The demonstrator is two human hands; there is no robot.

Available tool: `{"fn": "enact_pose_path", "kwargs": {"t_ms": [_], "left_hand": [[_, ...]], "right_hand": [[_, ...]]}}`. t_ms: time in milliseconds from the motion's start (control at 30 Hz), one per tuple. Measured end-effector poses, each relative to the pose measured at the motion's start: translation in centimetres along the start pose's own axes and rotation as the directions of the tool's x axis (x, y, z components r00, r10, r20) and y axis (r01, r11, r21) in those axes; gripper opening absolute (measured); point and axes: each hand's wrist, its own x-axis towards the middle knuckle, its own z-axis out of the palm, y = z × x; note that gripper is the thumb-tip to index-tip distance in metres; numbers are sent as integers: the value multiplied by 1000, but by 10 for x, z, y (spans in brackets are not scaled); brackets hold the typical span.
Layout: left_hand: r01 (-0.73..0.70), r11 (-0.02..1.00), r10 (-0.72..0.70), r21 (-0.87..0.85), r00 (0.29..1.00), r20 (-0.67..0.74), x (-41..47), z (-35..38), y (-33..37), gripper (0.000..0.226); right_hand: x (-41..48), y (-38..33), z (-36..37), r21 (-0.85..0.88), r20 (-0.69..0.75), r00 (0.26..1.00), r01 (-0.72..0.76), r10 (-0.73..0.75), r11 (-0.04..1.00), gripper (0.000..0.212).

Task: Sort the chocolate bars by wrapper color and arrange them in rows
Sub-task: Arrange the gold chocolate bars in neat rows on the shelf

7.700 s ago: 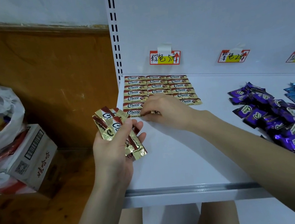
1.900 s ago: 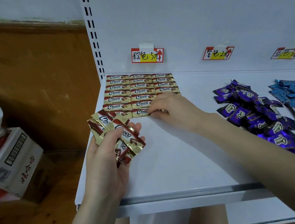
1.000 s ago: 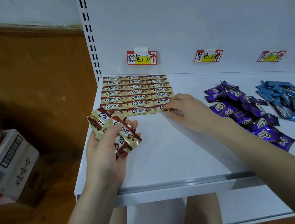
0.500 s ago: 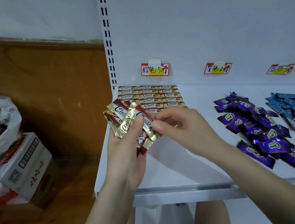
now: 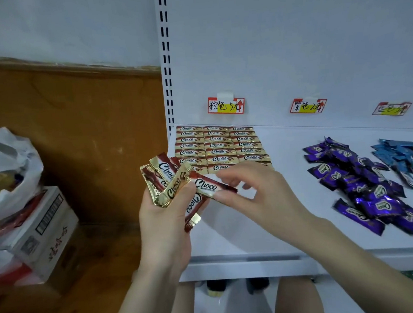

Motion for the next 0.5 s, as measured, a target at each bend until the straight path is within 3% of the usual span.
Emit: {"fn": "enact_pose_path", "kwargs": {"t_ms": [67,133,367,500], "left_hand": [[7,1000,-8,-11,1000,-25,0,-1,0,36],[13,1000,-14,-12,999,-52,0,-3,0,35],[-18,999,24,38,986,-166,-1,-19,6,38],[-32,999,36,24,986,-160,-1,-22,6,37]], "right_hand": [[-2,0,8,-104,14,988,152,-152,983,34],[1,2,12,-115,11,980,197,-197,974,31],[31,22,15,-144,108,994,33,-17,989,12],[43,25,30,-229,283,958,116,-48,967,12]]}}
